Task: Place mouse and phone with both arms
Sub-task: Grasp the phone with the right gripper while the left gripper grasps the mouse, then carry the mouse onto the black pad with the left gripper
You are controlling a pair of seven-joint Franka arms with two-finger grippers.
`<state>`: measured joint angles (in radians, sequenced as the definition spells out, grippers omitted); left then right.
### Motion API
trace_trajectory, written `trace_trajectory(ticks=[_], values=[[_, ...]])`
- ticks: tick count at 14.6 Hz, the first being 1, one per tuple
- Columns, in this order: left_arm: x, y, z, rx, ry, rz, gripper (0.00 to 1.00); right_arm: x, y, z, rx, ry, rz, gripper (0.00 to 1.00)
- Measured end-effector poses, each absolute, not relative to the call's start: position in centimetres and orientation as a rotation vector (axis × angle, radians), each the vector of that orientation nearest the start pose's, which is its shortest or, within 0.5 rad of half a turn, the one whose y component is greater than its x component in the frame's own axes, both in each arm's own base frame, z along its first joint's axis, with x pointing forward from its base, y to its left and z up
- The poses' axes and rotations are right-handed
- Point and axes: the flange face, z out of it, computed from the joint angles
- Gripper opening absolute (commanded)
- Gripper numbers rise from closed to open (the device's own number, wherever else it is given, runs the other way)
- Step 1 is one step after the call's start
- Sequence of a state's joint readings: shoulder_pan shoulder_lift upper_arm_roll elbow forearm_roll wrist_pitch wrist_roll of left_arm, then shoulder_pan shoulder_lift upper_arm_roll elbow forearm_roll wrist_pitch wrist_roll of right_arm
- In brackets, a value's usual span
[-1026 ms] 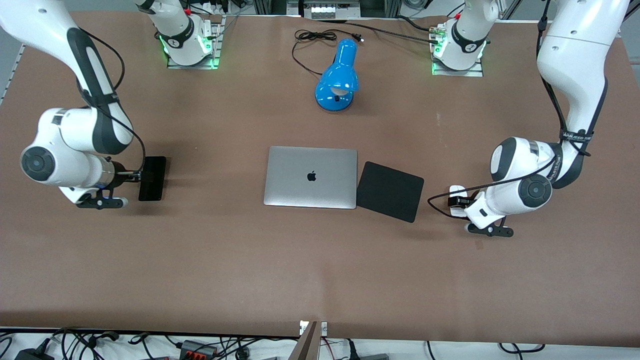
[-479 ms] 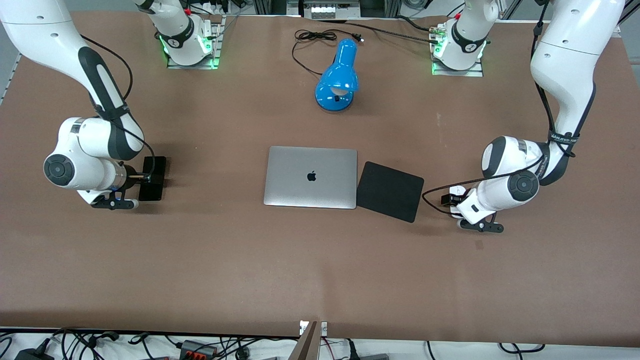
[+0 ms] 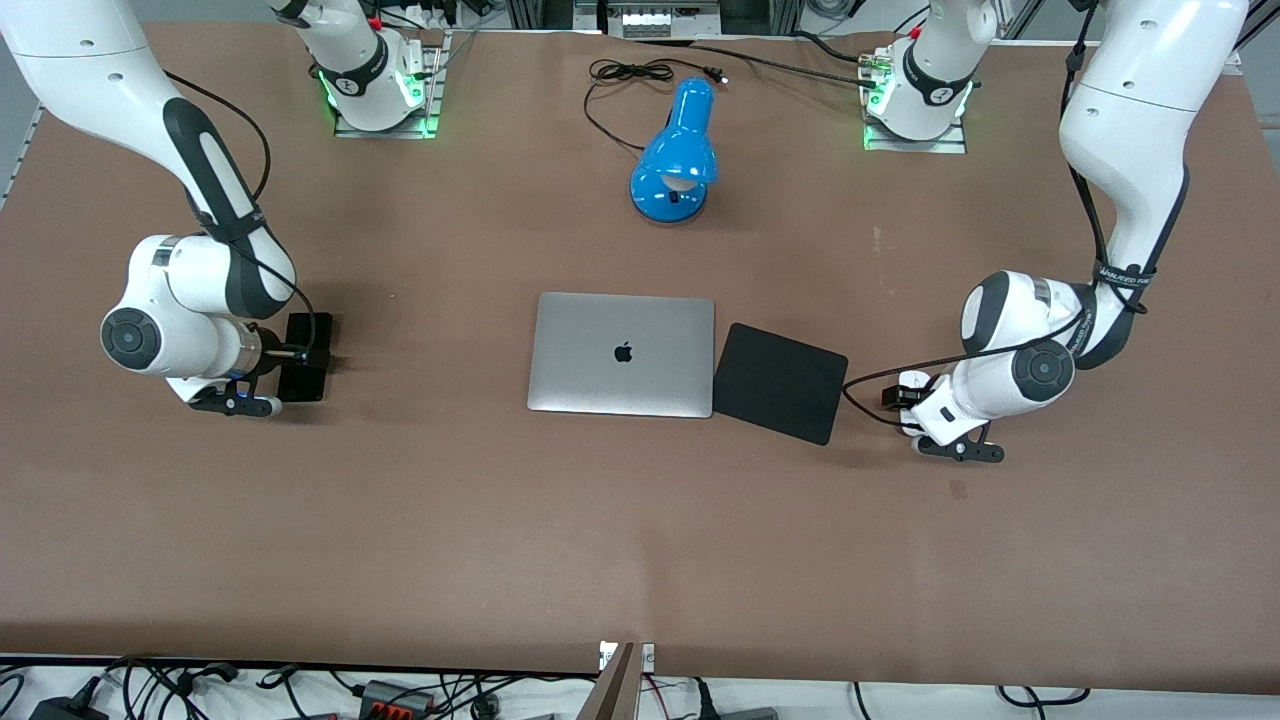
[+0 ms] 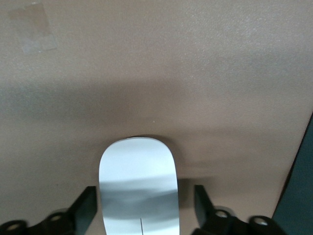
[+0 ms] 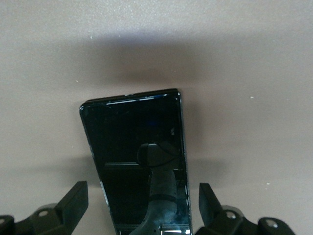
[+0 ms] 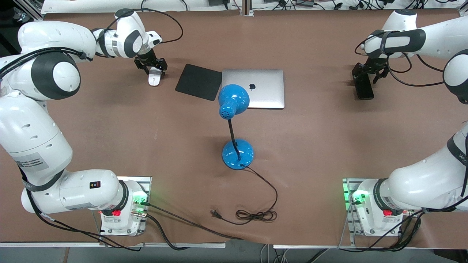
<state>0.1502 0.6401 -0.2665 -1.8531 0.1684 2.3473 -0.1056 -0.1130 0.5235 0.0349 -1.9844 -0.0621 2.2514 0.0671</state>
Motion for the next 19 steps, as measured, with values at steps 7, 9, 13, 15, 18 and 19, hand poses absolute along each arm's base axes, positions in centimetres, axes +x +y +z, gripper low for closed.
trace_trajectory(ticks=[7,9,13,15,18,19], values=[[62.8,-6.4,18.1,-3.169,0.152,0.169,0.58,57.7,-4.2,16.8,-3.131,0.147,0.426,1.00],[63.2,-7.7,19.5,-3.174,0.171,0.173,0.58,57.7,-4.2,16.7,-3.131,0.143,0.426,1.00],[62.9,-14.6,22.3,-3.185,0.054,0.224,0.59,57.7,-4.2,16.7,-3.134,0.134,0.427,1.00],[61.8,-19.0,22.5,-3.178,0.004,0.227,0.61,57.7,-4.1,16.7,-3.135,0.120,0.427,1.00],[60.4,-23.3,22.1,-3.169,0.001,0.236,0.61,57.7,-3.9,16.7,-3.152,0.077,0.430,1.00],[60.3,-23.5,21.7,-3.168,0.003,0.246,0.61,57.7,-3.9,16.6,-3.157,0.069,0.432,1.00]])
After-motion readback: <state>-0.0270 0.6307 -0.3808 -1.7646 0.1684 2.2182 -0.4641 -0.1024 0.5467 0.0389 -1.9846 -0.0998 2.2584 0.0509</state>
